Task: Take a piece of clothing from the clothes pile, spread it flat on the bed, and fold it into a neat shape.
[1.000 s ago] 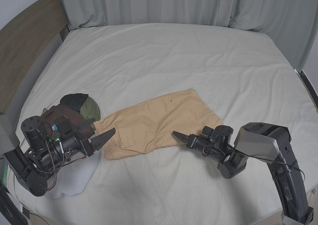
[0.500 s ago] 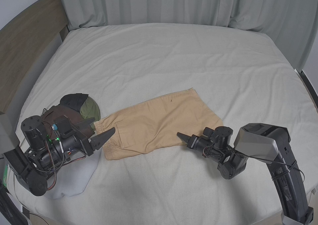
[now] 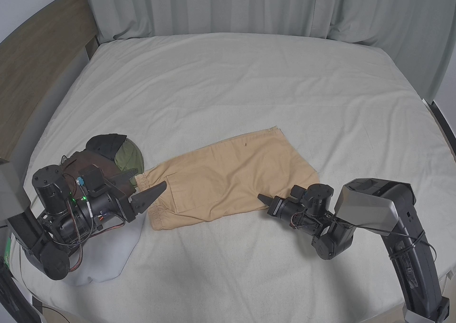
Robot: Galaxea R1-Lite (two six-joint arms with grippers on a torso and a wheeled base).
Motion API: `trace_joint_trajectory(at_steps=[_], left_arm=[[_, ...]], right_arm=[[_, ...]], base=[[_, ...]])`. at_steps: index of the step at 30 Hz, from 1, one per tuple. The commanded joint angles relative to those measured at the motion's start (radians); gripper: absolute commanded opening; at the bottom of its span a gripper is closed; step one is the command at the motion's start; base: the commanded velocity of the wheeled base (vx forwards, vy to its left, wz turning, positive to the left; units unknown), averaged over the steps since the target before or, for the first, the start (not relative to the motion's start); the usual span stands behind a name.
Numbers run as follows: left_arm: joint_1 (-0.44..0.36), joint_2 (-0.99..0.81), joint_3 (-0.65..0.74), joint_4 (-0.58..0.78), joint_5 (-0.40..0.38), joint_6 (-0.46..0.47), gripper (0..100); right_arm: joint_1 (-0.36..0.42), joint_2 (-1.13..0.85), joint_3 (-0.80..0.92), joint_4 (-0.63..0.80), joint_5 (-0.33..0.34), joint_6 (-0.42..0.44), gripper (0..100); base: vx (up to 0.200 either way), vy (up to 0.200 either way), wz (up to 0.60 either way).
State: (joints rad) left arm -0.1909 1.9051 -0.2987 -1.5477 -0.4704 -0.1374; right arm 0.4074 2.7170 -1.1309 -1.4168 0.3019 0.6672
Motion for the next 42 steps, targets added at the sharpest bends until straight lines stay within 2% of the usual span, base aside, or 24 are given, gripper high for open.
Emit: trace_joint_trajectory(at_steps=[1, 20, 26, 36, 39, 42], left_arm=[[0.002, 0.015, -0.016, 0.000, 0.001, -0.017, 100], [0.004, 0.025, -0.022, 0.000, 0.003, -0.042, 100], [0.005, 0.032, -0.022, 0.000, 0.004, -0.044, 100], [0.008, 0.043, -0.022, 0.000, 0.004, -0.044, 100], [0.007, 0.046, -0.019, 0.000, 0.004, -0.044, 100], [0.007, 0.045, -0.017, 0.000, 0.004, -0.042, 100]], right_arm=[[0.002, -0.010, 0.026, -0.008, 0.000, 0.002, 0], [-0.001, -0.114, 0.206, -0.076, -0.003, 0.000, 0], [-0.001, -0.158, 0.290, -0.079, -0.029, 0.000, 0], [0.001, -0.224, 0.441, -0.111, -0.037, 0.002, 0], [0.005, -0.261, 0.510, -0.111, -0.079, 0.000, 0], [0.008, -0.269, 0.568, -0.126, -0.086, -0.001, 0]], base=[[0.000, 0.000, 0.00], [0.000, 0.000, 0.00], [0.000, 0.000, 0.00], [0.000, 0.000, 0.00], [0.000, 0.000, 0.00], [0.000, 0.000, 0.00]])
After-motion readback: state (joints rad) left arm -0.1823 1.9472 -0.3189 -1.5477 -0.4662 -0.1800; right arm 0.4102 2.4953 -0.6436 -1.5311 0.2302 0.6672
